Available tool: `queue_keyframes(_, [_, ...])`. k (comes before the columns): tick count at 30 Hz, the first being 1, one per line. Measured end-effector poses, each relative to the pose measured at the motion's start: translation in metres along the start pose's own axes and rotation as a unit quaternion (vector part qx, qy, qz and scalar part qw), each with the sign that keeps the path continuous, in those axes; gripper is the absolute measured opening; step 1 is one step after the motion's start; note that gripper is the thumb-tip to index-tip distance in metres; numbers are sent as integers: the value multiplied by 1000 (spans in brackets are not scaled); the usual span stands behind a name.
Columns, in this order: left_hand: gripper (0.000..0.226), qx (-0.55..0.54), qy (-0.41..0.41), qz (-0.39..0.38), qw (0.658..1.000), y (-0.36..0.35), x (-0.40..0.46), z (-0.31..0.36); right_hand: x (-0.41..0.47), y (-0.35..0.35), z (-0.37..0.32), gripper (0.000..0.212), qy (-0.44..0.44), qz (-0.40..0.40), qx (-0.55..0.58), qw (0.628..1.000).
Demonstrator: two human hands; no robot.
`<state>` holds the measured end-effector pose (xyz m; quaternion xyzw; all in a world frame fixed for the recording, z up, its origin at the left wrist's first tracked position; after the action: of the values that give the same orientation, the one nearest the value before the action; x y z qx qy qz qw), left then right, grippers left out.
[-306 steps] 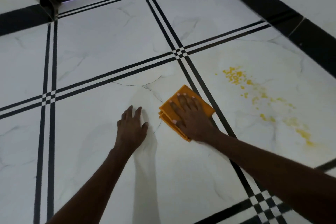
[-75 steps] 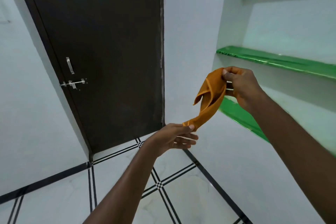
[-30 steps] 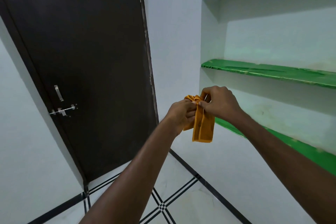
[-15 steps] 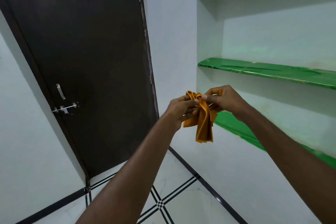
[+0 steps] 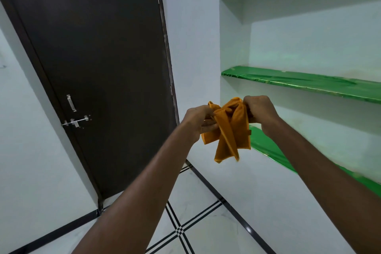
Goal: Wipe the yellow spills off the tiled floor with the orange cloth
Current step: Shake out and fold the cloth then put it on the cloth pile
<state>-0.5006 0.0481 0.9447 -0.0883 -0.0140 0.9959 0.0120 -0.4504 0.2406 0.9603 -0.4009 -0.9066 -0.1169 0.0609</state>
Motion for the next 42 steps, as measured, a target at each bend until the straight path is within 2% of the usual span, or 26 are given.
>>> queue_keyframes(2, [12, 5, -3, 0, 1000, 2, -2, 0, 2, 2, 4, 24, -55, -8, 11, 998])
queue_keyframes(3, [11, 4, -3, -2, 1000, 2, -3, 1, 2, 5, 5, 27, -61, -17, 2, 998])
queue_keyframes(8, [31, 11, 6, -23, 1000, 4, -4, 5, 5, 8, 7, 39, -34, -86, -46, 995])
queue_keyframes(11, [42, 35, -18, -27, 999, 16, 2, 13, 14, 21, 6, 38, -22, -45, -44, 998])
queue_keyframes(13, [45, 42, -39, -9, 998, 31, 11, 21, 23, 35, 4, 38, -10, 15, -44, 999])
queue_keyframes(15, [44, 72, -71, 30, 994, 50, 21, 29, 29, 48, 2, 42, -8, 77, -52, 996])
queue_keyframes(18, [39, 174, -139, 90, 971, 70, 25, 40, 33, 58, 2, 43, -16, 125, -51, 991])
queue_keyframes(20, [40, 229, -173, 119, 950, 78, 24, 48, 35, 59, 1, 36, -18, 132, -44, 990])
queue_keyframes(22, [50, 251, -173, 132, 943, 83, 24, 54, 35, 59, -1, 21, -23, 126, -30, 991])
queue_keyframes(25, [60, 211, -132, 134, 959, 93, 26, 62, 37, 56, 1, 23, -78, 95, 41, 992])
queue_keyframes(27, [54, 170, -107, 119, 972, 101, 26, 68, 35, 55, -1, 30, -92, 73, 79, 990])
queue_keyframes(30, [42, 150, -88, 38, 984, 106, 23, 76, 31, 57, -11, 26, -74, 37, 100, 992])
queue_keyframes(32, [45, 180, -107, -26, 978, 104, 19, 80, 29, 59, -18, 22, -68, 16, 109, 992])
queue_keyframes(34, [48, 219, -136, -55, 965, 102, 15, 84, 30, 62, -24, 17, -50, 8, 97, 994])
queue_keyframes(39, [33, 293, -221, -5, 930, 107, 9, 101, 31, 73, -43, 16, 99, 36, -19, 994])
queue_keyframes(42, [28, 314, -272, 47, 908, 109, 8, 114, 28, 78, -53, 12, 148, 49, -52, 986])
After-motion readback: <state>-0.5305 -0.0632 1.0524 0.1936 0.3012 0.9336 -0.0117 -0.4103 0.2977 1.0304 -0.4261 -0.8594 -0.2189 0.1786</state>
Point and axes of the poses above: each hand's wrist, its own x-axis towards the middle knuckle, its own y-axis out of the back of the hand, z = x × y, the point moved 4 cm from there along x, towards the middle knuckle, and after that the axes turned 14 degrees about z, right-handed, at the moved point
